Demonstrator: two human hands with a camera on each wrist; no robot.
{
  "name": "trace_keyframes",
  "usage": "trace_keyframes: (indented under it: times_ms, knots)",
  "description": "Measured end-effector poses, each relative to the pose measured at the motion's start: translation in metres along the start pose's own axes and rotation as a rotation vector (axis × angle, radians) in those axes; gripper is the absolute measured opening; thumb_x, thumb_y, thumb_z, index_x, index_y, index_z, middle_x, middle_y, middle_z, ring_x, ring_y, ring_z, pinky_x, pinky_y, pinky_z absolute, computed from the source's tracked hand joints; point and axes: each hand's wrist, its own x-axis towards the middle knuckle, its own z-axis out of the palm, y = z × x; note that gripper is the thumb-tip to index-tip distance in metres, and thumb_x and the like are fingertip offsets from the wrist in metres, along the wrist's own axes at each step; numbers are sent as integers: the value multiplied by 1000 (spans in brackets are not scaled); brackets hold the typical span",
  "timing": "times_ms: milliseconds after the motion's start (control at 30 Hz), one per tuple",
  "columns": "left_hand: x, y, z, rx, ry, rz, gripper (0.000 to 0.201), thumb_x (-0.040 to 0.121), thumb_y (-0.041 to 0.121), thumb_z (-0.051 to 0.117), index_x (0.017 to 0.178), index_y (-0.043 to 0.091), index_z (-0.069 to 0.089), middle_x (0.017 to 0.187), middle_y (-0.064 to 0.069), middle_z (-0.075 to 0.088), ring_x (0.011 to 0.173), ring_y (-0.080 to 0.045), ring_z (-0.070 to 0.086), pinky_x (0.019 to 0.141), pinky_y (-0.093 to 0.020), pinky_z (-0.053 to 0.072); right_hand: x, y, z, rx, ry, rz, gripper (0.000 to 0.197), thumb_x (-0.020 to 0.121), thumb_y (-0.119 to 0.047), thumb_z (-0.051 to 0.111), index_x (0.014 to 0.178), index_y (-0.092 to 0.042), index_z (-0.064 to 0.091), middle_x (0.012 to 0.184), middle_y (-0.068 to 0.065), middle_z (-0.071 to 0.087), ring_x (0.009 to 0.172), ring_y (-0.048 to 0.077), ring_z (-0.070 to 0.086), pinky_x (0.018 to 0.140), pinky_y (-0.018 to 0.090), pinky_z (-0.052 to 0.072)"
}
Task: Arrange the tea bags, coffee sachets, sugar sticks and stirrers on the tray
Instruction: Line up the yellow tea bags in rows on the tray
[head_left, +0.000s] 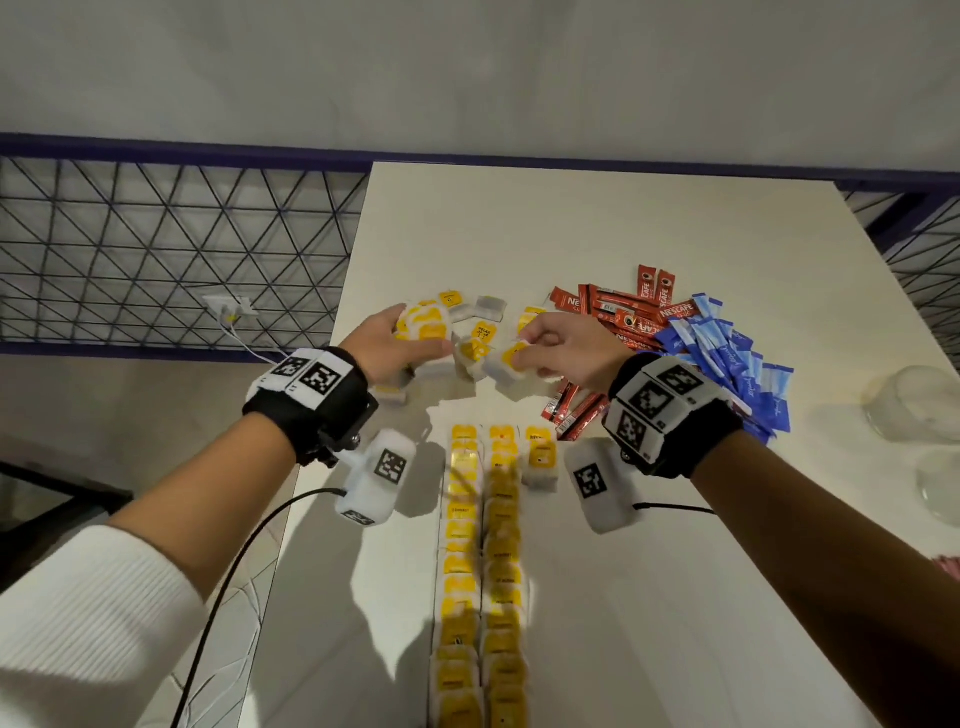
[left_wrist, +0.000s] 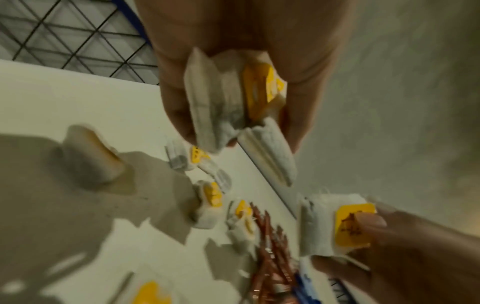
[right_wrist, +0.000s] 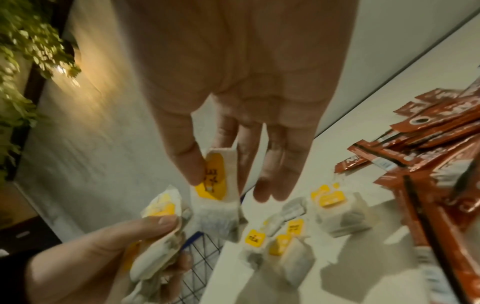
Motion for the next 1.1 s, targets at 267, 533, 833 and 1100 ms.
trace_keyframes:
  times_ms: [267,533,833,1100]
  knots:
    - [-30,15,20,-467,-165,-197,12,87,0,55,84,11,58,58,-4,65,45,-13,61,42,-24,51,-32,-11,11,360,-150,28,10,87,-8,61,86,-16,54,85,8,61,67,20,62,67,33,57]
    - [-60,-2,51,-420,-423,-327,12,93,14,46,86,16,56,58,-7,61,43,-14,57,34,-14,37,-49,29,16,245,-69,112,17,82,-8,67,84,-10,51,63,13,57,42,13,56,42,22,51]
    - [-62,-22,74,-140,-344,-201,12,79,21,71,77,11,66,67,-13,60,53,-19,52,35,-15,37,-69,63,18,295,3,114,16,83,-11,66,75,-2,55,61,9,55,56,16,56,53,24,50]
    - [-58,-32,63,-266,-391,-210,25,73,32,68,78,8,63,71,-6,60,47,-16,50,34,-16,34,-73,86,19,166,-63,178,24,85,-13,63,64,-10,53,66,4,57,61,13,55,57,21,46]
